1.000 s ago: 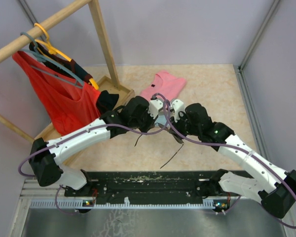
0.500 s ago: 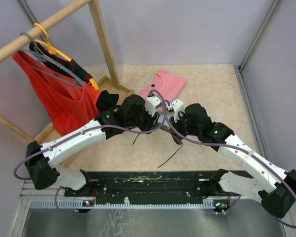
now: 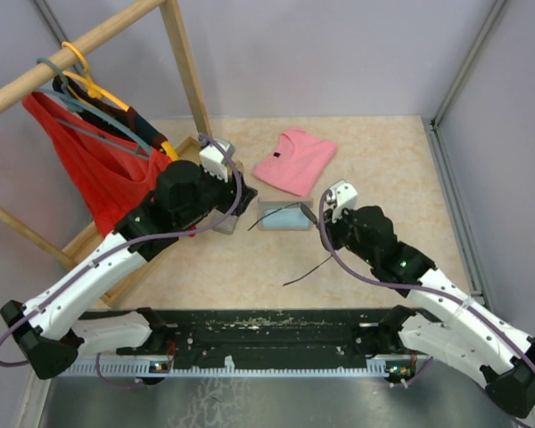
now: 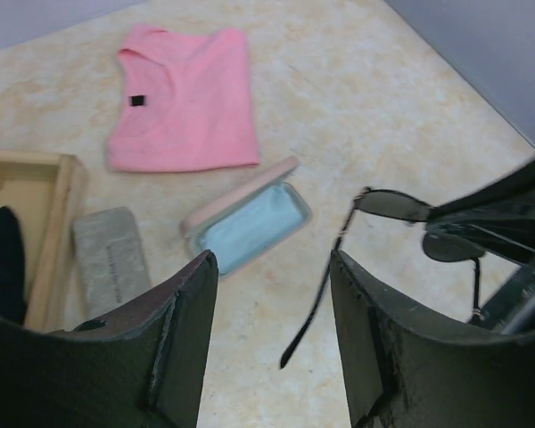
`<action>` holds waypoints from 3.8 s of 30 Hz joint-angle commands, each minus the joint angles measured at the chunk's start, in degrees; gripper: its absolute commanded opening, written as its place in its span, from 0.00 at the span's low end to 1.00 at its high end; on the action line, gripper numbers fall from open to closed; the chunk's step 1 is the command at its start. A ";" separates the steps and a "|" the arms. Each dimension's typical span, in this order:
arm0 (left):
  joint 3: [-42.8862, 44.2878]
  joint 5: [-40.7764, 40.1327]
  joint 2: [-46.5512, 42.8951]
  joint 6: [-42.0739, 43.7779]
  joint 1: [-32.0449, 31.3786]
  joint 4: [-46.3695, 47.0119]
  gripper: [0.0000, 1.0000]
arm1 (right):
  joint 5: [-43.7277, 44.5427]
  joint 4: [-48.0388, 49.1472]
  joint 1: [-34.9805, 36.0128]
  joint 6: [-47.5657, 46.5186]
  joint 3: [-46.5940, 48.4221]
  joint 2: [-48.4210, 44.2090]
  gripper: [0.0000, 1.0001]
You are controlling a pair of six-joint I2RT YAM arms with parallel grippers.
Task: Organize the sunglasses
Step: Fold the sunglasses.
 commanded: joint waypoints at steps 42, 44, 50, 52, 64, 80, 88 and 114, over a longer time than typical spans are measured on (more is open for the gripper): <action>6.65 -12.53 18.81 -1.80 -7.48 1.41 0.57 | 12.17 42.33 4.54 -10.01 -10.53 -0.67 0.00; 7.26 -12.64 19.37 -2.15 -8.05 1.70 0.57 | 12.52 42.78 5.32 -9.38 -10.75 0.05 0.00; 9.16 -13.23 21.78 -2.59 -9.73 1.93 0.56 | 14.09 43.28 6.91 -6.48 -9.92 2.24 0.00; 9.45 -13.39 22.53 -2.75 -10.12 1.93 0.56 | 14.39 43.50 7.13 -5.11 -9.67 2.66 0.00; 8.68 -14.75 21.55 -3.09 -10.78 1.85 0.57 | 17.62 42.81 7.20 0.70 -10.33 2.59 0.00; 0.37 -17.14 5.06 -0.56 -10.56 6.28 0.62 | 33.51 36.66 6.96 13.77 -10.99 0.50 0.00; -1.41 -15.53 1.50 0.82 -10.58 5.36 0.62 | 41.44 28.16 5.59 23.65 -3.70 4.05 0.00; -6.69 0.57 0.54 5.59 -10.60 10.19 0.59 | 45.56 22.28 -1.42 39.55 7.96 5.82 0.00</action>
